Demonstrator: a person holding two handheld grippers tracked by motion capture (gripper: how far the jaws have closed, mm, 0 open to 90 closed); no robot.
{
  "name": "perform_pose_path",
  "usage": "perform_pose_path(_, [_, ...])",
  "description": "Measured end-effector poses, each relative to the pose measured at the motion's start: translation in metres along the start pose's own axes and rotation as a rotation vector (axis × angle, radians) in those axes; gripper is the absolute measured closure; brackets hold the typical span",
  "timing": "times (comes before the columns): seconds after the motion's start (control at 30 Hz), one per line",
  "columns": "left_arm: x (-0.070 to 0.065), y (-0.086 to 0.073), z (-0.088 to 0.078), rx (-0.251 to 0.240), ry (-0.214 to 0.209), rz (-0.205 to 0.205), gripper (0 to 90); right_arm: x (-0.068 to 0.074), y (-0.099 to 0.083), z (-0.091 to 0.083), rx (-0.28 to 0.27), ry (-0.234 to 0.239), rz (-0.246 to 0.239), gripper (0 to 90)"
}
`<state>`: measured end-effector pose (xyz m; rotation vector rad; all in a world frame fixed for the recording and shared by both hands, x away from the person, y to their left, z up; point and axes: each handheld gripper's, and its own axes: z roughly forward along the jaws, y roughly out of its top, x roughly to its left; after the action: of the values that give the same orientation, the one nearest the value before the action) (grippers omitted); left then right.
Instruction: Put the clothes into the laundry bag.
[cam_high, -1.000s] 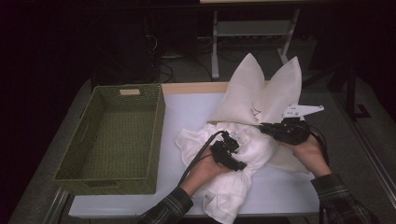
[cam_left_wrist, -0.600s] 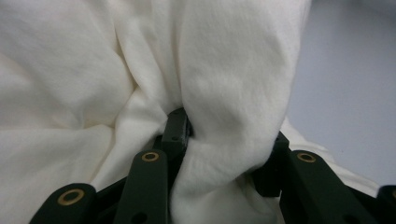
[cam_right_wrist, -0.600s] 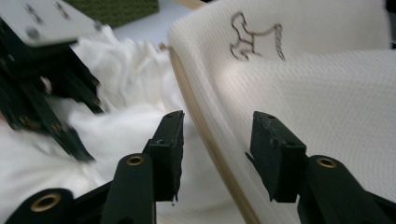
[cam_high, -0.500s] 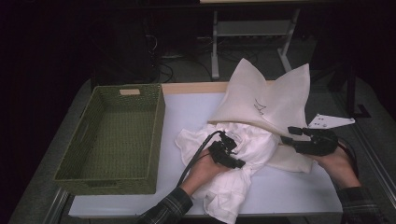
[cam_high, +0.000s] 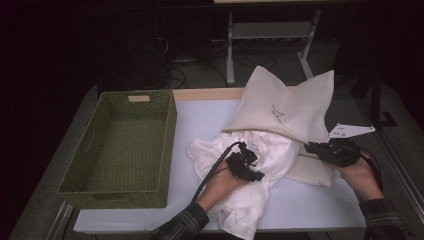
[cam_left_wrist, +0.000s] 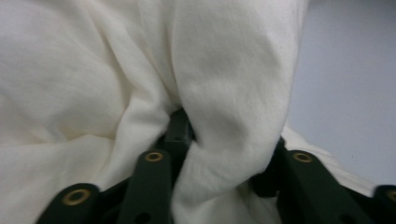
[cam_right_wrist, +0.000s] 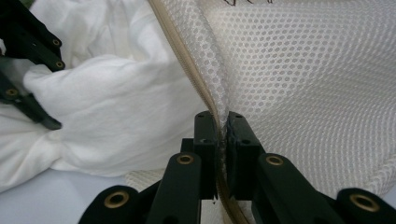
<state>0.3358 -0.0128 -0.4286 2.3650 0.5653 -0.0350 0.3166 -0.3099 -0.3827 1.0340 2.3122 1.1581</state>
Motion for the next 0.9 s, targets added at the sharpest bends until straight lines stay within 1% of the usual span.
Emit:
perform_pose_path(0.07, [0.001, 0.002, -0.002, -0.027, 0.008, -0.012, 71.4, 0.001, 0.001, 0.000, -0.003, 0.010, 0.004, 83.8])
perform_pose_path(0.2, [0.005, 0.008, -0.005, -0.063, 0.021, -0.032, 72.0, 0.003, 0.005, -0.002, -0.017, 0.028, 0.004, 84.3])
perform_pose_path(0.33, [0.009, 0.019, -0.009, -0.092, 0.057, -0.047, 72.2, 0.007, 0.008, -0.003, -0.030, 0.054, 0.008, 84.3])
perform_pose_path(0.43, [0.010, 0.030, -0.007, -0.092, 0.084, -0.046, 72.3, 0.010, 0.009, -0.002, -0.037, 0.059, 0.005, 84.3])
perform_pose_path(0.5, [0.012, 0.037, -0.005, -0.100, 0.099, -0.056, 72.2, 0.011, 0.011, -0.003, -0.041, 0.064, 0.004, 84.3])
perform_pose_path(0.6, [0.017, 0.047, -0.001, -0.126, 0.123, -0.085, 72.2, 0.012, 0.013, -0.005, -0.055, 0.076, 0.014, 84.4])
perform_pose_path(0.7, [0.020, 0.056, 0.003, -0.144, 0.135, -0.106, 72.1, 0.014, 0.014, -0.005, -0.062, 0.086, 0.013, 84.5])
perform_pose_path(0.73, [0.021, 0.060, 0.005, -0.155, 0.137, -0.118, 71.9, 0.015, 0.015, -0.005, -0.064, 0.087, 0.008, 84.5])
perform_pose_path(0.8, [0.021, 0.064, 0.010, -0.157, 0.136, -0.126, 71.4, 0.017, 0.015, -0.005, -0.064, 0.090, 0.007, 84.5])
perform_pose_path(0.9, [0.021, 0.064, 0.015, -0.154, 0.120, -0.131, 68.8, 0.017, 0.015, -0.005, -0.065, 0.086, -0.001, 84.4])
